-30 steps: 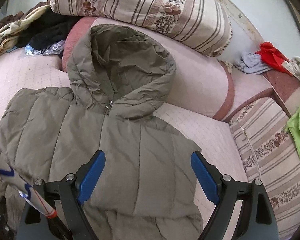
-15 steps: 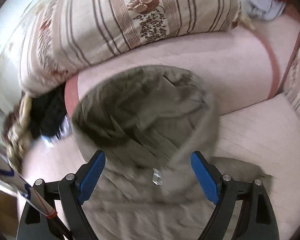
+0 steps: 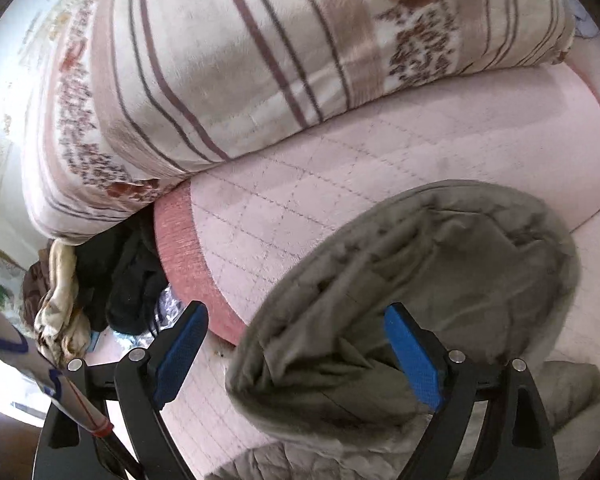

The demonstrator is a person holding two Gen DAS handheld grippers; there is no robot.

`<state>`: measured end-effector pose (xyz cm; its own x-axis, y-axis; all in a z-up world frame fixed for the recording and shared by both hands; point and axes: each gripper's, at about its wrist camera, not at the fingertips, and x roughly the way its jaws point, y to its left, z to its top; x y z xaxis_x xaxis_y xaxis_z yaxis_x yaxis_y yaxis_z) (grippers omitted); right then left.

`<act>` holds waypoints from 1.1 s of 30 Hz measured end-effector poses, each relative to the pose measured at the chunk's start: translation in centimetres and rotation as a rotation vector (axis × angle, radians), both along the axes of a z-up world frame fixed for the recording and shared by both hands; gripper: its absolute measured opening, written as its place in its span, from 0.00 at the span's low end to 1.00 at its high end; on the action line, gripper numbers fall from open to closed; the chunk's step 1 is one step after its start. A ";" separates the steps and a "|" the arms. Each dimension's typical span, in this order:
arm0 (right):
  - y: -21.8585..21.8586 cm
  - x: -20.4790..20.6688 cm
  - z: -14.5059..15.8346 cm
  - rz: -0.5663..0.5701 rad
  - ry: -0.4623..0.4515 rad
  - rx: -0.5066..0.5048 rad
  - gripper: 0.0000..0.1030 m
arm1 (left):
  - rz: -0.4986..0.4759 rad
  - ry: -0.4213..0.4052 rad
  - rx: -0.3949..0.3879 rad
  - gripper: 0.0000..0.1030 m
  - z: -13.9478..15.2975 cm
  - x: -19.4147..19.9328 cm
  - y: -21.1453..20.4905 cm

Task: Fold large clothes
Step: 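Move the right gripper over the coat hood, then grasp the hood with the right gripper and fold it onto the coat body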

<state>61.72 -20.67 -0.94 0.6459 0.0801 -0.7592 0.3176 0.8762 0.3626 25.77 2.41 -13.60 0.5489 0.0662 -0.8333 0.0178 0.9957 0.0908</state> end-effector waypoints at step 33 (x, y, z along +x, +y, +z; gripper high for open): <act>6.6 -36.0 -1.2 0.256 0.046 -0.125 0.06 | 0.268 -0.078 -0.213 0.90 6.1 -1.3 11.8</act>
<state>25.72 -14.08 -2.17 0.5817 0.1400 -0.8013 0.0943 0.9668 0.2374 24.48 14.20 -7.53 0.5976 0.0461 -0.8004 -0.2460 0.9607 -0.1283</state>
